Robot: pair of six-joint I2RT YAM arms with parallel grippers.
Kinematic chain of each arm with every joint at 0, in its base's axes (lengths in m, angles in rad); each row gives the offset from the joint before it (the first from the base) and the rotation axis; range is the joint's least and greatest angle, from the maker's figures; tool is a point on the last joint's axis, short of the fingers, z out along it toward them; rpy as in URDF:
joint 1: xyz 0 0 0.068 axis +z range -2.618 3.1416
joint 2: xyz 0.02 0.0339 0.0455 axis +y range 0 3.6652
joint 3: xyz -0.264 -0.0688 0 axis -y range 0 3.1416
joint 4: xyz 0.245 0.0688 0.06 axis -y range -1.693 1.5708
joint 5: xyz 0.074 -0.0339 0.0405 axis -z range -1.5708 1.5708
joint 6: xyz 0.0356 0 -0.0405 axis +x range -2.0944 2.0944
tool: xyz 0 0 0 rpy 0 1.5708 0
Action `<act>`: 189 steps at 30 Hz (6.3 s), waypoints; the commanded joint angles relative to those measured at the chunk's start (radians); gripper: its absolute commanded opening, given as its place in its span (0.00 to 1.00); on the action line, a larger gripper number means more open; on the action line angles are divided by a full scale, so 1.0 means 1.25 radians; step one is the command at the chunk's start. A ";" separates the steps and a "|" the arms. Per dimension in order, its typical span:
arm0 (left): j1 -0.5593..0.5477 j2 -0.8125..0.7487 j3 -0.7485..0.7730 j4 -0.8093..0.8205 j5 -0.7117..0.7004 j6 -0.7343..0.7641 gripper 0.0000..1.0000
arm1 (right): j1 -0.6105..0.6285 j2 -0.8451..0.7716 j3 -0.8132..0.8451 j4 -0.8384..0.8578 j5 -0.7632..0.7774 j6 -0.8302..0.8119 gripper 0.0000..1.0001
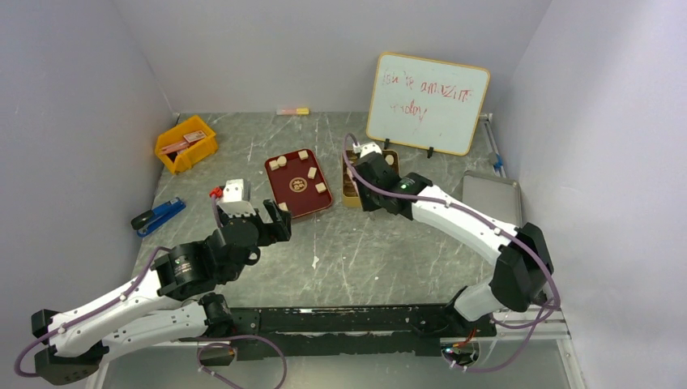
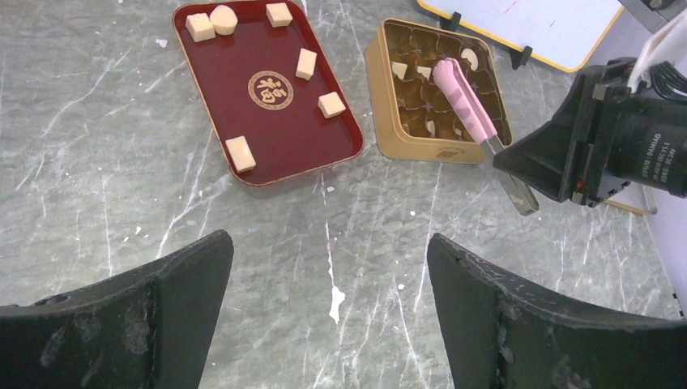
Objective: Pack the chocolate
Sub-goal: Place the fake chocolate in the packing box, then pick up the fake chocolate from the plate, then place the fake chocolate in the packing box.
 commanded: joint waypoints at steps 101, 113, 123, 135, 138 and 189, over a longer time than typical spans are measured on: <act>-0.004 -0.062 0.005 -0.020 0.011 -0.014 0.94 | 0.097 0.476 0.520 -0.075 0.088 0.110 0.00; -0.004 -0.049 0.010 -0.020 0.008 -0.019 0.94 | 0.107 0.348 0.427 -0.064 0.098 0.105 0.00; -0.004 -0.040 0.002 -0.010 0.010 -0.020 0.94 | 0.109 0.161 0.247 -0.068 0.123 0.106 0.00; -0.004 -0.019 0.001 0.011 0.024 -0.021 0.93 | 0.108 0.021 0.127 -0.094 0.147 0.123 0.00; -0.004 -0.018 -0.002 0.014 0.027 -0.023 0.93 | 0.108 0.007 0.103 -0.091 0.146 0.127 0.00; -0.004 -0.020 -0.022 0.012 0.024 -0.035 0.94 | 0.108 -0.002 -0.004 -0.029 0.094 0.154 0.06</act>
